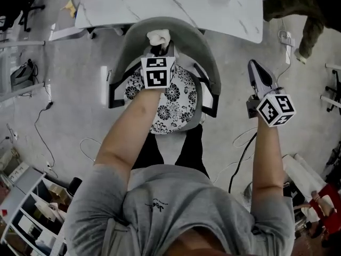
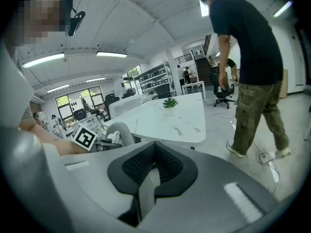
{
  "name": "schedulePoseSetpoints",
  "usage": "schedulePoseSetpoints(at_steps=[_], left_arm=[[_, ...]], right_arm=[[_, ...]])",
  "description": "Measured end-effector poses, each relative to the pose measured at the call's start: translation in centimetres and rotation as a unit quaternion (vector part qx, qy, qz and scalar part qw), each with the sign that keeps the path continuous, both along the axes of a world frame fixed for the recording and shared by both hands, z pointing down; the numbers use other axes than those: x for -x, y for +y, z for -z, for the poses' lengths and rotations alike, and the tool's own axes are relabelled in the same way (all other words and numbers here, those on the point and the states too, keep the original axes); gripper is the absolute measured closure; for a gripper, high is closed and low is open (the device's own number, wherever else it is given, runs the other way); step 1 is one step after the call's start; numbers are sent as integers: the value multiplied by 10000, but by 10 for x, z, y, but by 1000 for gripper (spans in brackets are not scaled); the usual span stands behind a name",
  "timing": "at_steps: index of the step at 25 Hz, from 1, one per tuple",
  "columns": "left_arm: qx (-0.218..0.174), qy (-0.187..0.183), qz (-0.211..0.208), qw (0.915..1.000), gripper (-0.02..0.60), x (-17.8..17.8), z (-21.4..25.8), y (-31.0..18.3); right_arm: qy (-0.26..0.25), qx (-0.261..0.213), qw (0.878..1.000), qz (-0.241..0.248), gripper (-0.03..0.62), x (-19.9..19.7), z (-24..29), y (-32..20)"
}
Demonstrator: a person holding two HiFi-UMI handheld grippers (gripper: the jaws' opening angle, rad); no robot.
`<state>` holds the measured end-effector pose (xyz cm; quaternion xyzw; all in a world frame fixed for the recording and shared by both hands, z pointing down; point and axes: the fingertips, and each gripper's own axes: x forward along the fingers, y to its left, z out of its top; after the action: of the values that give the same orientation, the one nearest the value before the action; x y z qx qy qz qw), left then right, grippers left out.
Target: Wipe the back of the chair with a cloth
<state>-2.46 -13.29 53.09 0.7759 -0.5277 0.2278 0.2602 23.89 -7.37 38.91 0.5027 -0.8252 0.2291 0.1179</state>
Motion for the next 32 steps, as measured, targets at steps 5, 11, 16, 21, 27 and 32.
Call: schedulePoseSetpoints(at_steps=[5, 11, 16, 21, 27, 32], left_arm=[[-62, -255, -1066, 9940, 434, -84, 8, 19], [-26, -551, -2114, 9759, 434, -132, 1, 53], [-210, -204, -3052, 9518, 434, -158, 6, 85], [-198, 140, -2216, 9748, 434, -93, 6, 86], [-12, -215, -180, 9996, 434, 88, -22, 81], [137, -398, 570, 9975, 434, 162, -40, 93]], right_arm=[[-65, -1, 9995, -307, 594, -45, -2, 13], [-110, -1, 9990, -441, 594, -69, -2, 23], [-70, 52, 9991, -423, 594, -60, -4, 26], [-41, 47, 9998, -199, 594, -21, -2, 14], [-46, -11, 9998, 213, 594, 49, 2, -7], [-67, -14, 9985, 534, 594, 103, 0, -21]])
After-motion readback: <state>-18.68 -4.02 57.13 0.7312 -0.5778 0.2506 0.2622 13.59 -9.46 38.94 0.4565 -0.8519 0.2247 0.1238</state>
